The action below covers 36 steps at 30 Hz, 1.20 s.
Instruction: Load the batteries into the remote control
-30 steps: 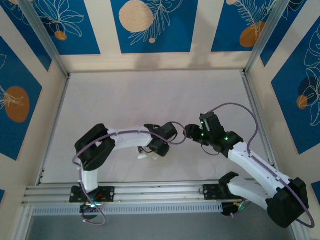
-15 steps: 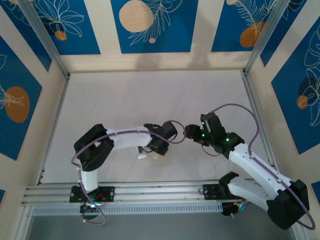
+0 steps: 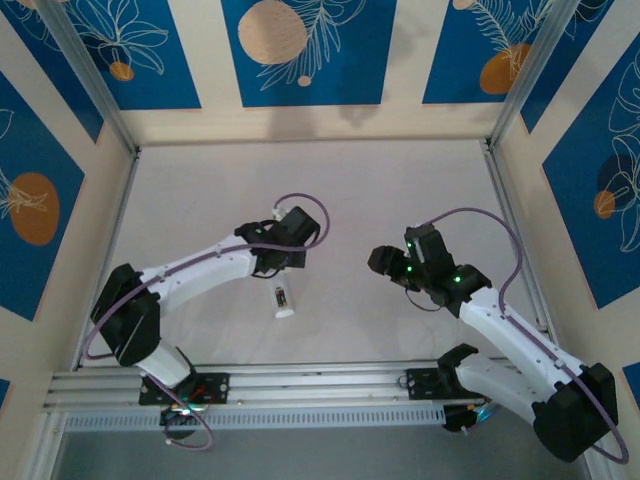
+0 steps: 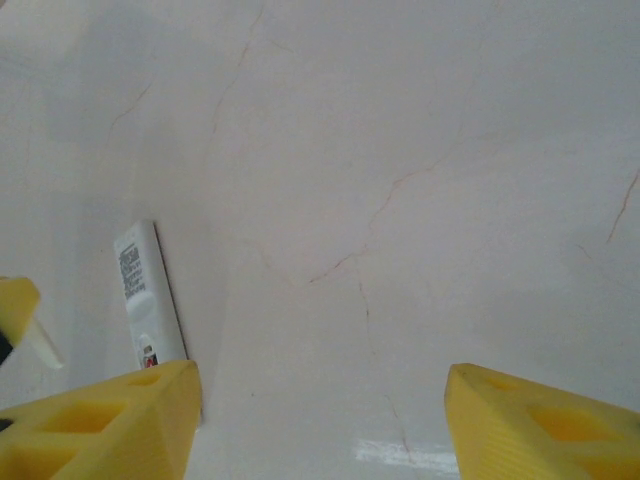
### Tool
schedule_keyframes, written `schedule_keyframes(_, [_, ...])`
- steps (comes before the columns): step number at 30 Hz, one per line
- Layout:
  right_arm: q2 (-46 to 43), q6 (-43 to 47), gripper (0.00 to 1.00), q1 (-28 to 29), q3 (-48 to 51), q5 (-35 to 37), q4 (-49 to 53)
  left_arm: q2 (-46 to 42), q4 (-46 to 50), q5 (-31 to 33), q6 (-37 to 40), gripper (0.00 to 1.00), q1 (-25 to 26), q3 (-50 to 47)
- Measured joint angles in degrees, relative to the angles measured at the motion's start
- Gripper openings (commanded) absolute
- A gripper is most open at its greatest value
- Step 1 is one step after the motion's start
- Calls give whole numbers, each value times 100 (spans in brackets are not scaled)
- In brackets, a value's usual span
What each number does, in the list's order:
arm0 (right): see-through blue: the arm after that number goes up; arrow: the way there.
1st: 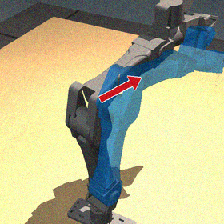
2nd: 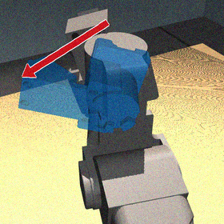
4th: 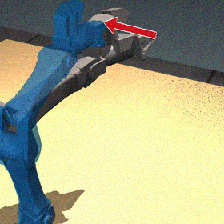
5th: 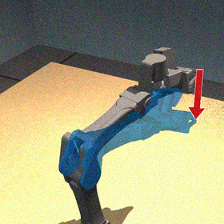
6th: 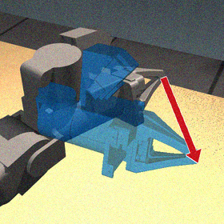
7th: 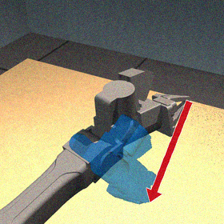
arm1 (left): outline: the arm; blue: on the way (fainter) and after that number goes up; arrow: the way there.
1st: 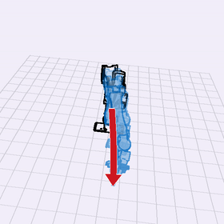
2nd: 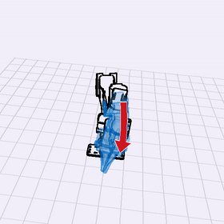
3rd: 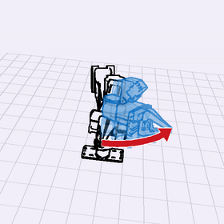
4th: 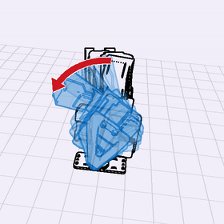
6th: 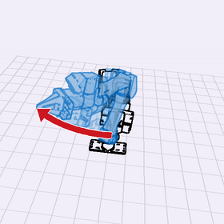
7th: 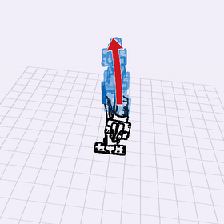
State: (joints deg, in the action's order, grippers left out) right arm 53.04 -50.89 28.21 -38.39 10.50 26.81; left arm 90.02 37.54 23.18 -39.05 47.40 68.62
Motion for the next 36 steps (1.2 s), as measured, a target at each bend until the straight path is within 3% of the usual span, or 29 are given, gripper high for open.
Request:
schedule_keyframes(6, [-2, -138, 81, -199, 94, -2, 48, -17, 22, 304, -669, 25, -304, -367])
schedule_keyframes(15, [-33, -251, 85, -455, 278, -170, 109, 20, -330, 155, -1655, 24, -304, -940])
schedule_keyframes(23, [-127, -278, 88, -505, 334, -310, 55, 116, -592, -111, -1961, 22, -280, -1239])
schedule_keyframes(28, [-227, -295, 99, -529, 483, -352, 9, 133, -769, -238, -2090, 21, -212, -1355])
schedule_keyframes(36, [-452, -367, 99, -800, 741, -610, -63, 208, -813, -258, -2308, 20, 42, -1388])
